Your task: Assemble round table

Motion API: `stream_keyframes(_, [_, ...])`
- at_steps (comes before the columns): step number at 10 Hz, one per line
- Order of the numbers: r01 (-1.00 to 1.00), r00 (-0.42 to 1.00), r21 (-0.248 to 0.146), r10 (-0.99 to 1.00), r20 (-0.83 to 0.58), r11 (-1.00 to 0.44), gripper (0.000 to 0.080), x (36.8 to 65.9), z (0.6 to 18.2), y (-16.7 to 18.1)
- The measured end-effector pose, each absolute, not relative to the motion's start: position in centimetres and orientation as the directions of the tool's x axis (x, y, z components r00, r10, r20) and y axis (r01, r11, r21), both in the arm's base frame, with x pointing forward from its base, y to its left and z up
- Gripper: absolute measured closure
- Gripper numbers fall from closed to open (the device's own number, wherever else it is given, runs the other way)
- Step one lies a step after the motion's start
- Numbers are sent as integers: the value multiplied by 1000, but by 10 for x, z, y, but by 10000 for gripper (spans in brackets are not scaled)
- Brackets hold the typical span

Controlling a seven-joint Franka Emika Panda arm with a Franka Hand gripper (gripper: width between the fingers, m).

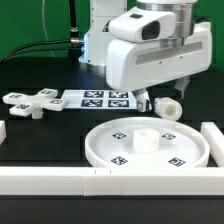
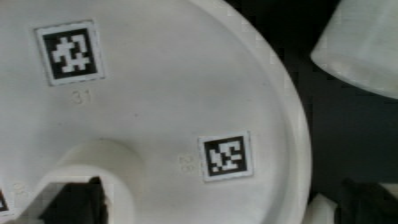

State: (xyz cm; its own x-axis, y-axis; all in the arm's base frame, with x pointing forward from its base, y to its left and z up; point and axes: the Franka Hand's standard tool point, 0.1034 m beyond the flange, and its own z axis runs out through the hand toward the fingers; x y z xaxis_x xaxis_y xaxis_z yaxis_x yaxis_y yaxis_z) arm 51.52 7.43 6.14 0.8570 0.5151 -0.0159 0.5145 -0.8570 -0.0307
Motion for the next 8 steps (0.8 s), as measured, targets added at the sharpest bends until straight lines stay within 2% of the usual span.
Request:
stream_keyframes(2, [465, 885, -28, 466, -17, -885, 151, 511, 61, 99])
stream_keyframes(6, [480, 876, -34, 481, -29, -877, 151, 510, 58, 100])
stream_keyframes(7, [430, 898, -42, 432, -80, -902, 151, 503, 55, 94])
stream_keyframes(8, [286, 940, -30, 287, -183, -958, 151, 488, 52, 93])
